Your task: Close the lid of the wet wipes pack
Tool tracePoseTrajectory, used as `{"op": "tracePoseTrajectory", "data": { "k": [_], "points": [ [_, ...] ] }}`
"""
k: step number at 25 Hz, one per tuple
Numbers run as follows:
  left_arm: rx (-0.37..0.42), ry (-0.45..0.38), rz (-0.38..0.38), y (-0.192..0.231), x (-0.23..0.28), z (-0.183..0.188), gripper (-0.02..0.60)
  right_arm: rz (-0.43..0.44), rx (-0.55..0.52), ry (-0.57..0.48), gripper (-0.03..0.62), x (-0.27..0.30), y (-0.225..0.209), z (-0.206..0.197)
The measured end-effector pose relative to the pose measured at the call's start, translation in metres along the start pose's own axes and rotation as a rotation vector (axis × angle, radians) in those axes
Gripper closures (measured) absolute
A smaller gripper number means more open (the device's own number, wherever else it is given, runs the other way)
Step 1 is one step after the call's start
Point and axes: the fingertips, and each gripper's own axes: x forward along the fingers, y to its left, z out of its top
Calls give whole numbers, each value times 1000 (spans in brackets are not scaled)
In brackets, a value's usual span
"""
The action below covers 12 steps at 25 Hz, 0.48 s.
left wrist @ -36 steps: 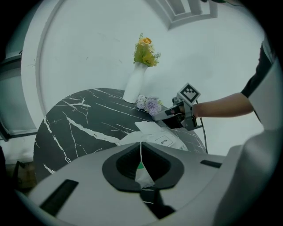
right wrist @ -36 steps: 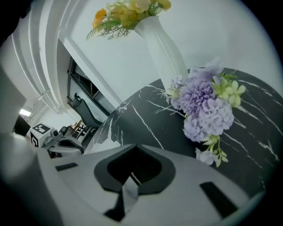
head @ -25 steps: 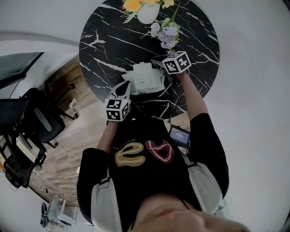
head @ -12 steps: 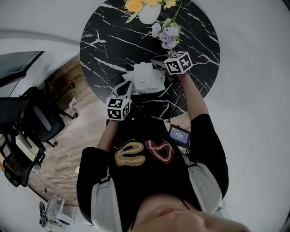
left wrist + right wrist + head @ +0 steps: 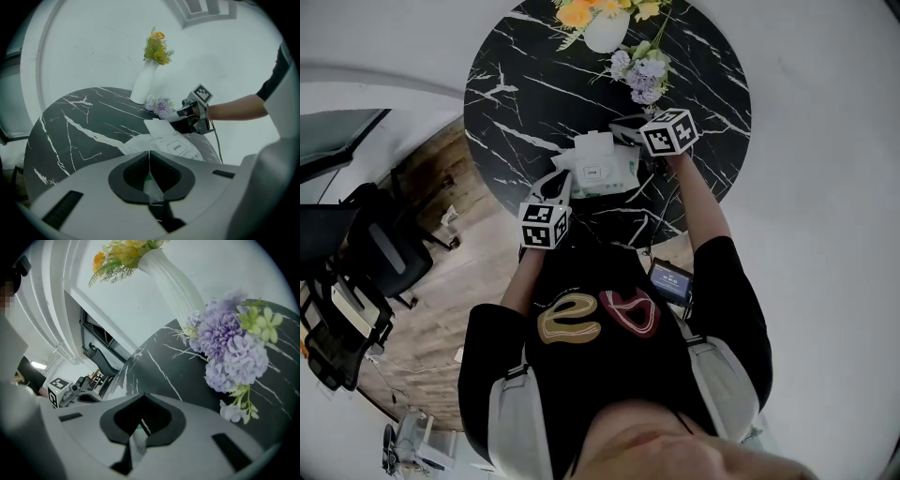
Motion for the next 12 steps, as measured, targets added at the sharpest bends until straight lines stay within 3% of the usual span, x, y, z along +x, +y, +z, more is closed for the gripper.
{"op": "tracePoseTrajectory", "data": {
  "k": [12],
  "points": [
    [-3,1,-8,0,0,0,560,31,2,-12,583,-2,5,3]
  ]
}}
